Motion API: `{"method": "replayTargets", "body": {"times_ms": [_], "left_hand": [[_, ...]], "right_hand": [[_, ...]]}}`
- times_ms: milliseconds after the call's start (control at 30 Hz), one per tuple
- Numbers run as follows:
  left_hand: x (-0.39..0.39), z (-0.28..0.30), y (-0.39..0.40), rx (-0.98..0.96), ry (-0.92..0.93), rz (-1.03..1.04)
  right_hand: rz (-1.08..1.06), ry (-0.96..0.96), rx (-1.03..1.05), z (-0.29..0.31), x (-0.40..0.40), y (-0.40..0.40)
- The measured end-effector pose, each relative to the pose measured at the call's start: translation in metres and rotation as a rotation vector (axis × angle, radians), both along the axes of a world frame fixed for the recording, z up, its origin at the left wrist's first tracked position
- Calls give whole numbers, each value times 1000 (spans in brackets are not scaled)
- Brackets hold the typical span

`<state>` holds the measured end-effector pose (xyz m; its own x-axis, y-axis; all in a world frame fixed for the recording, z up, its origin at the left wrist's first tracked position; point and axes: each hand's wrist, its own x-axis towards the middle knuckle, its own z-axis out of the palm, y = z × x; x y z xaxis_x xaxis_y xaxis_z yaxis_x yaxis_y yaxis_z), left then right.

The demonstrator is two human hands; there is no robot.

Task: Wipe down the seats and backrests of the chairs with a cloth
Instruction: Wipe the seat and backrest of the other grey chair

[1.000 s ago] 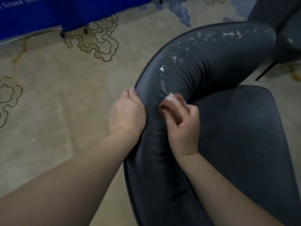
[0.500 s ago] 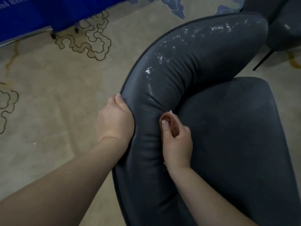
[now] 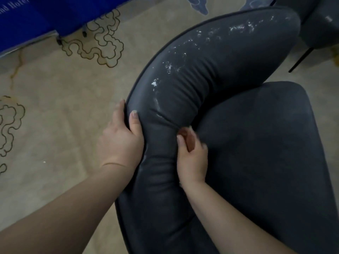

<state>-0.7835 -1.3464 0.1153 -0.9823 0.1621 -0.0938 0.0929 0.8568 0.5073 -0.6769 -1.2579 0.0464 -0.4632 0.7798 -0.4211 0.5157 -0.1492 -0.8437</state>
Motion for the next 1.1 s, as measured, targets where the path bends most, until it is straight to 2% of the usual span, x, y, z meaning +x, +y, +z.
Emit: {"method": "replayTargets", "body": {"times_ms": [67, 200, 300, 367, 433, 500, 567, 700, 767, 900, 1033, 1100], "left_hand": [[0, 1, 0, 15, 5, 4], [-1, -1, 2, 13, 31, -15], [-1, -2, 2, 36, 29, -7], [-1, -1, 1, 28, 29, 1], [-1, -1, 2, -8, 36, 4], [0, 0, 2, -30, 54, 11], [1, 0, 3, -38, 60, 10], [2, 1, 2, -45, 49, -3], [1, 2, 2, -65, 48, -2], [2, 3, 3, -87, 52, -1], [3, 2, 3, -73, 68, -2], [3, 1, 2, -67, 70, -5]], "right_hand": [[27, -50, -148, -2, 13, 3], [146, 118, -11, 11, 19, -12], [136, 145, 15, 6, 14, -13], [74, 97, -58, -6, 8, 0], [38, 27, -219, -18, 5, 13], [15, 47, -316, -22, 9, 18], [24, 110, -283, -17, 16, 11], [107, 295, -82, -3, 22, -8], [93, 276, -76, -8, 15, 1], [13, 146, -209, -13, 13, 10], [138, 250, 99, 8, 25, -16], [162, 275, 111, 8, 19, -14]]}}
